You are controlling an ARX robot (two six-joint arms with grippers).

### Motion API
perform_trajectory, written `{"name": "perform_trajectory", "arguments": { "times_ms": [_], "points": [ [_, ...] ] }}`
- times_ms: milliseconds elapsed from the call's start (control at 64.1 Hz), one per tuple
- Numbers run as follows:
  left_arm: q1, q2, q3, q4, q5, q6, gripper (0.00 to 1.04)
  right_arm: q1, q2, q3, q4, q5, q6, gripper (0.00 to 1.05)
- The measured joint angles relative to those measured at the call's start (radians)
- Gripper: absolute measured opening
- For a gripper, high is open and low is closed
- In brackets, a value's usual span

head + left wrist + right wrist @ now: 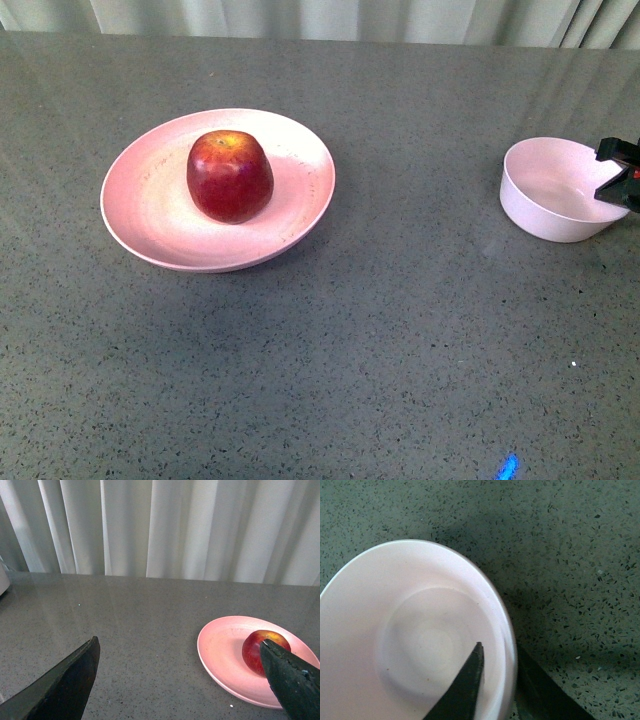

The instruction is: Move apple from plate to bowl

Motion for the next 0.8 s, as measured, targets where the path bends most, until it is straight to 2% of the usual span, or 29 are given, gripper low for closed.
{"name": "perform_trajectory", "arguments": {
  "times_ms": [94, 359, 795],
  "points": [
    [0.000, 0.000, 0.000, 0.000, 0.000, 0.000, 0.96, 0.022, 0.000, 0.003, -0.005, -0.010, 0.004, 0.01],
    [0.000, 0.000, 0.000, 0.000, 0.000, 0.000, 0.96, 0.156, 0.018, 0.061, -0.028, -0.019, 0.032, 0.02],
    [0.000, 0.000, 0.000, 0.000, 0.000, 0.000, 0.96, 0.243, 0.090, 0.151, -0.066, -0.010, 0.053, 0.02]
  ]
}}
